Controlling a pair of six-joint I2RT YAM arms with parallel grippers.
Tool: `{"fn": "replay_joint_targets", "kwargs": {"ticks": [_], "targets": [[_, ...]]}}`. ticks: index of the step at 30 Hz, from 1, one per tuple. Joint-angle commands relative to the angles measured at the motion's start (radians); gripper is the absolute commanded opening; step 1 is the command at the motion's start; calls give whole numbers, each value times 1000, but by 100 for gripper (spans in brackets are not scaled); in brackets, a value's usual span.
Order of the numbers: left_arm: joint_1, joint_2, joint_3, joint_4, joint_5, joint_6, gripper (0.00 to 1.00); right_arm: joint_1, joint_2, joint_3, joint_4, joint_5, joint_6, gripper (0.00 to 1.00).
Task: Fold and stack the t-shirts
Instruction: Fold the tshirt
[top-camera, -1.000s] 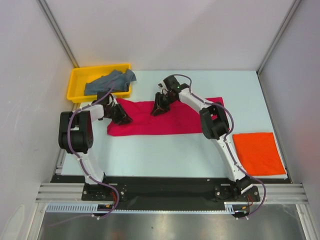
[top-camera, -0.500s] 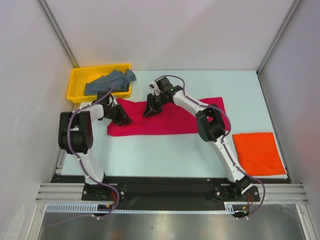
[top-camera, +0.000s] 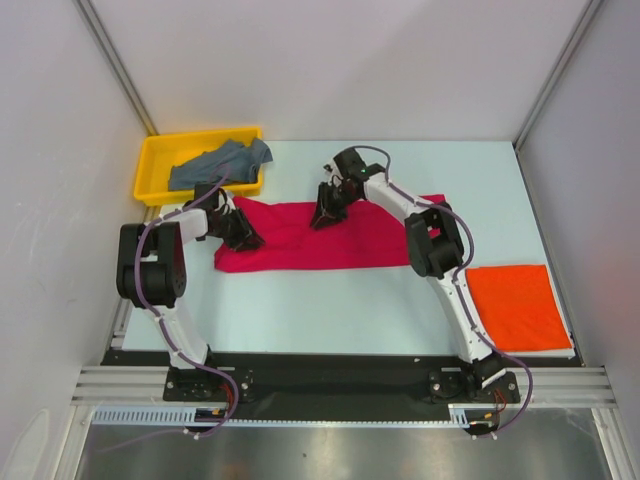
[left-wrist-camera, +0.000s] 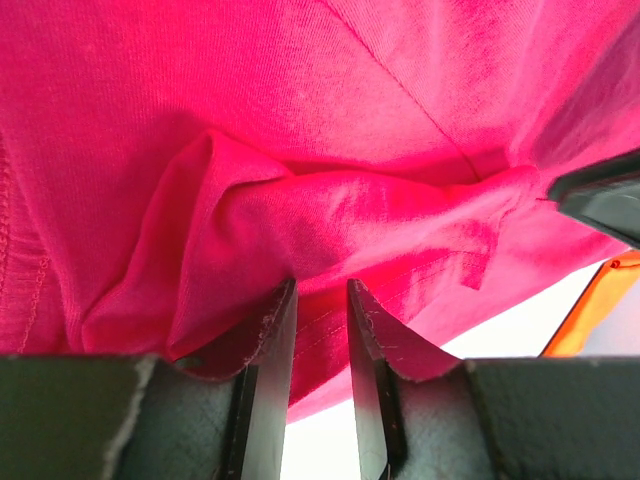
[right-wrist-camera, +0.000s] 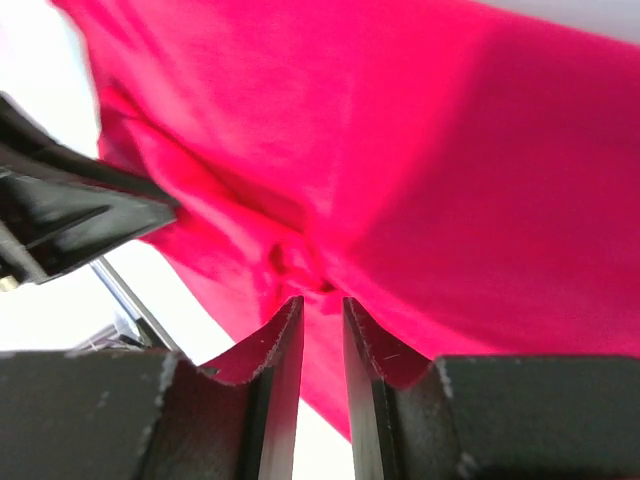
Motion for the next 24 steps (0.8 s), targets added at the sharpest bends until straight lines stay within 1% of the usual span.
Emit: {"fn": "replay_joint_targets", "kwargs": {"ticks": [1, 4, 7, 8, 11, 13, 14, 15, 17, 22, 23, 24], "targets": [[6, -28, 15, -38, -27, 38, 33, 59, -65, 141, -58, -13, -46, 28], [4, -30, 29, -50, -27, 43, 33, 95, -48, 181, -49, -50, -35, 30], [6, -31, 30, -59, -30, 49, 33, 101, -13, 166, 37, -140, 44, 30], [4, -30, 30, -59, -30, 50, 33, 101, 21, 151, 96, -189, 72, 30], [7, -31, 26, -55, -29, 50, 33, 96, 76, 126, 194, -228, 156, 29], [7, -31, 21, -48, -33, 52, 33, 87, 98, 97, 224, -228, 187, 29], [6, -33, 19, -47, -36, 55, 33, 70, 102, 65, 297, -241, 212, 29], [6, -31, 15, -42, -41, 55, 34, 64, 102, 7, 333, -243, 224, 29], [10, -33, -8, -21, -50, 54, 34, 33, 106, -33, 386, -245, 226, 29], [32, -21, -37, 14, -92, 75, 34, -30, 126, -53, 315, -220, 141, 29], [36, -22, -36, 13, -93, 84, 34, -40, 124, -53, 273, -199, 102, 29], [38, -42, -31, 5, -104, 93, 37, -54, 119, -50, 247, -190, 82, 29]]}}
